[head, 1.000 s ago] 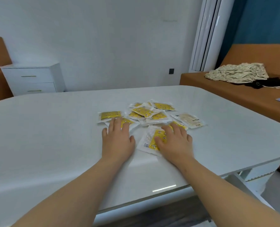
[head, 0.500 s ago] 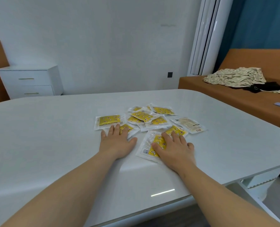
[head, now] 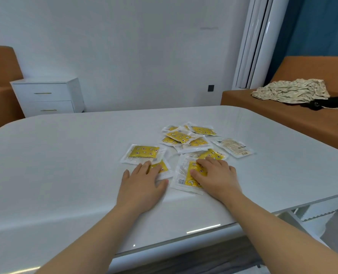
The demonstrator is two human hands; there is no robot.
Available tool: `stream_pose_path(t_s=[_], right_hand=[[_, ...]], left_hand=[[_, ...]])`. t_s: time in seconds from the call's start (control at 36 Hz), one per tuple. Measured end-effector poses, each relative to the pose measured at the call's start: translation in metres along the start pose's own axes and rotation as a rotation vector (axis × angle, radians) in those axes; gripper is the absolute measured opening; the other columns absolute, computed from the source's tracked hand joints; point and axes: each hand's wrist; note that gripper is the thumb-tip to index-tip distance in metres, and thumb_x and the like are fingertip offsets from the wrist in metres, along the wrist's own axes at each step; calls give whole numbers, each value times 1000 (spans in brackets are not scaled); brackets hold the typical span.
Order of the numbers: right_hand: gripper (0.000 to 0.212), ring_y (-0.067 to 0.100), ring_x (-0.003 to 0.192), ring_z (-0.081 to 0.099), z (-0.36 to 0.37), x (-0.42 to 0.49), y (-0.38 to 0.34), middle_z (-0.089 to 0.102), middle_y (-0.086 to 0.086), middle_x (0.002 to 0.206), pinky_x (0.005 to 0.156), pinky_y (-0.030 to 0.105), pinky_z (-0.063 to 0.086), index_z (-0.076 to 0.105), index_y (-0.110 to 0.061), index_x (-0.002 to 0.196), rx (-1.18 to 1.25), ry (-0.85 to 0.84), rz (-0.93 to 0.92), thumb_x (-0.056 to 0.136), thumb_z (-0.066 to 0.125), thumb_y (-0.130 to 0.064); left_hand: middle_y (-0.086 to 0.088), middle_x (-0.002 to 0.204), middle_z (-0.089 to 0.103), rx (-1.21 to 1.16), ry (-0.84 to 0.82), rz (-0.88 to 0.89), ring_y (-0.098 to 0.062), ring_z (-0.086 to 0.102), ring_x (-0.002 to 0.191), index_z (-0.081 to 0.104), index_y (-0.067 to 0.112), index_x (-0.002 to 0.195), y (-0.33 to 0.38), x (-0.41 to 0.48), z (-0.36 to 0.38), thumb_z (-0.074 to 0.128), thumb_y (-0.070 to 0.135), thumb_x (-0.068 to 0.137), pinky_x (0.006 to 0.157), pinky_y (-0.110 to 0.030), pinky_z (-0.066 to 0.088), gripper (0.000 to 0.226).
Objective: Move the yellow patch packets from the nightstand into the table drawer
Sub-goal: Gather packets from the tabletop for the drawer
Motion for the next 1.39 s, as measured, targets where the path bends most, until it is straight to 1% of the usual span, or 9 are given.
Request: stream_pose_path(t_s=[0.14, 0.25, 0.36, 0.47, 0.72, 0.86, 0.94, 1.08, 1.39], right_hand=[[50, 17, 137, 24, 0, -16, -5, 33, -11, 149, 111, 35, 16, 39, -36, 138, -14, -13, -81, 92, 36, -55], [49, 11, 133, 28, 1, -31, -6, 41, -15, 141, 109, 29, 16, 43, -36, 135, -19, 4, -164, 91, 37, -57], [60, 16, 142, 14, 0, -27, -5, 25, -9, 153, 113, 35, 11, 31, -36, 142, -5, 20, -80, 88, 39, -61], [71, 21, 145, 7, 1, -15, -4, 9, -5, 158, 114, 44, 10, 17, -36, 147, -1, -76, 45, 86, 35, -67], [57, 19, 144, 13, 1, -21, -5, 21, -7, 155, 114, 40, 10, 38, -35, 139, -17, -69, -35, 90, 35, -61], [45, 13, 133, 30, 2, -34, -3, 47, -11, 136, 107, 32, 21, 59, -30, 119, 2, 99, -99, 91, 36, -57], [53, 12, 137, 23, 0, -36, -3, 39, -11, 144, 109, 31, 17, 55, -31, 124, 44, 58, -105, 87, 38, -64], [99, 13, 145, 1, -1, -37, -5, 15, -13, 156, 115, 37, 4, 39, -36, 137, 17, -120, -186, 52, 26, -85], [60, 12, 145, -3, -5, -39, -5, 17, -14, 155, 115, 36, 2, 47, -36, 131, 66, -102, -186, 80, 52, -65]], left_hand=[[12, 154, 20, 24, 26, 0, -10, 12, 144, 25, 40, 142, -6, -34, -3, 22, 58, 92, 116, -40, 5, 53], [14, 150, 27, 11, 146, -47, -14, 1, 145, 21, 41, 142, -9, -38, -6, -11, 66, 62, 116, -43, 3, 89], [9, 155, 16, -101, 248, -90, -17, 1, 145, 16, 35, 145, -12, -23, -9, -4, 69, 68, 114, -46, 10, 86], [11, 157, 7, -85, 101, -103, -16, -1, 146, 13, 30, 147, -19, -6, -6, 20, 58, 93, 115, -47, 10, 62], [15, 153, 24, -71, 76, -113, -11, 6, 145, 33, 33, 141, -20, -26, -7, 18, 57, 94, 117, -45, 5, 55], [12, 131, 52, -5, 258, -107, -17, 36, 132, 58, 32, 117, -26, -49, -6, 0, 64, 76, 108, -42, 21, 77], [-2, 101, 66, -74, 488, -89, -30, 57, 105, 69, 20, 96, -30, -45, -7, 23, 49, 82, 89, -43, 40, 56], [-1, 154, 21, -178, 185, -253, -19, 13, 143, 28, 30, 143, -36, -30, -7, 32, 41, 96, 112, -41, 16, 49], [-1, 136, 41, -113, 173, -335, -24, 31, 130, 31, 31, 140, -28, -37, -12, 47, 66, 80, 105, -37, 24, 71]])
Point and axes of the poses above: each hand's wrist, its own x-axis towards the middle knuckle, its own z-axis out of the palm, y = z × x
